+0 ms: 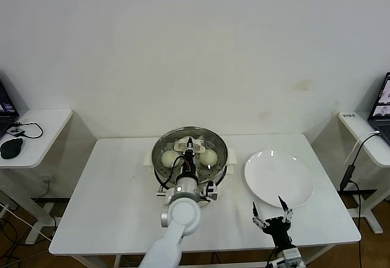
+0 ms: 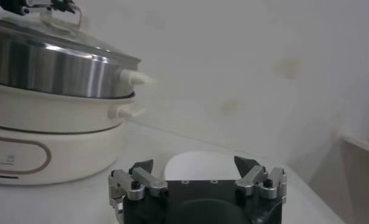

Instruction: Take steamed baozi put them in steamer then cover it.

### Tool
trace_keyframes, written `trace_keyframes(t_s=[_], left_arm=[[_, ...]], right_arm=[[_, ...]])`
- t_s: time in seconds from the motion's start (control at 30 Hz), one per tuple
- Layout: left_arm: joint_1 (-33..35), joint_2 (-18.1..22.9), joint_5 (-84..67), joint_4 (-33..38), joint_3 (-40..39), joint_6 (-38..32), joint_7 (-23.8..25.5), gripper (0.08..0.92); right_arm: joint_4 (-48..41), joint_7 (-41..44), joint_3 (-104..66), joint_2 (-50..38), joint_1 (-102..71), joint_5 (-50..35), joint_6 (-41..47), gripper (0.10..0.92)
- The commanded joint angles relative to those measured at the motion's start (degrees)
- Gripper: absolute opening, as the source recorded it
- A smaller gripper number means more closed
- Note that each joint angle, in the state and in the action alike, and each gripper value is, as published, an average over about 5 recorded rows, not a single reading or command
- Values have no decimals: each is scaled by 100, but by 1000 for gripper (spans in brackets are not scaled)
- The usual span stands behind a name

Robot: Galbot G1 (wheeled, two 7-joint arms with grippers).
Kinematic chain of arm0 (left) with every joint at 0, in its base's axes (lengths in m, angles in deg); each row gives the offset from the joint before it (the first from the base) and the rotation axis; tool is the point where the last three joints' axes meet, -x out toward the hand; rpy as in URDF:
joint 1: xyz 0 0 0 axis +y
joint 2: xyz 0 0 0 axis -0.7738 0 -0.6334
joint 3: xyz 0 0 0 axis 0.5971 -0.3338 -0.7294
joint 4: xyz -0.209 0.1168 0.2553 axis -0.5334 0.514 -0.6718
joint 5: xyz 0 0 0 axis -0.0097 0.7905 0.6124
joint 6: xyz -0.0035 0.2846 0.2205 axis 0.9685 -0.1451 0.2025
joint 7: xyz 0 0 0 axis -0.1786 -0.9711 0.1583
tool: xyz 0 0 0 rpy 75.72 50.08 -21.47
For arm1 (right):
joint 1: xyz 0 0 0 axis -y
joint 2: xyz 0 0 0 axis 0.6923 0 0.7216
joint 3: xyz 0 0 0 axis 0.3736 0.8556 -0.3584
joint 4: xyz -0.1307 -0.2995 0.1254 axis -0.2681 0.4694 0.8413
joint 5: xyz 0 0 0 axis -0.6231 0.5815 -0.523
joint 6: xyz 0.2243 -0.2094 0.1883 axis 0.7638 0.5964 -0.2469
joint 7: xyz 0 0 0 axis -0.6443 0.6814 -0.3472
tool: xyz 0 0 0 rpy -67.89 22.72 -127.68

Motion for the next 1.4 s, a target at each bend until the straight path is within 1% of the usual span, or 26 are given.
trace_keyframes(t_s=[0.03,0.17,0.27,0.43,0.53,0.63,0.7,0.8,0.87,0.97,1.0,1.07,1.13,1.2,1.3,1.4], left_arm=[[49,13,-117,132,-7,1,-23,144],[157,-61,-157,431,-7,-5,-23,251],[313,-226,-236,740,-20,-16,-18,338],[684,-648,-603,1402,-26,-48,-57,476],[980,-953,-1021,1955,39,-102,-104,563],[1444,-1254,-1610,2578,190,-208,-223,650],[1907,-1402,-2150,2993,361,-299,-384,710],[2767,-1509,-3362,3467,767,-507,-886,785],[3264,-1594,-4697,3586,1255,-813,-1456,812],[3791,-1781,-7343,3483,2224,-1538,-2234,821],[3934,-1820,-8193,3415,2548,-1804,-2406,822],[4178,-1820,-9406,3252,3090,-2253,-2606,823],[4414,-1794,-10118,3136,3395,-2462,-2758,823],[4702,-1754,-10608,3084,3522,-2517,-2851,823],[5137,-1684,-10928,3059,3483,-2606,-2850,823],[5393,-1637,-10860,2957,3313,-3030,-2811,823]], right_arm=[[2,3,25,6,-10,20,-3,823],[10,2,44,6,-25,36,-1,823],[19,1,42,3,-40,43,1,823],[20,1,26,-4,-76,58,2,823],[29,2,17,-29,-117,55,0,823],[45,8,2,-86,-180,20,-5,823],[61,21,-7,-154,-239,-34,-14,823],[99,72,-23,-312,-355,-212,-59,823],[123,143,-30,-411,-428,-362,-104,823],[137,239,-9,-553,-516,-570,-153,823],[139,253,4,-612,-549,-617,-165,823],[146,257,31,-728,-628,-660,-192,823],[182,255,64,-832,-727,-686,-227,823],[257,248,97,-923,-839,-762,-251,823],[425,228,137,-1059,-1012,-942,-250,823],[569,181,166,-1196,-1135,-1111,-206,823]])
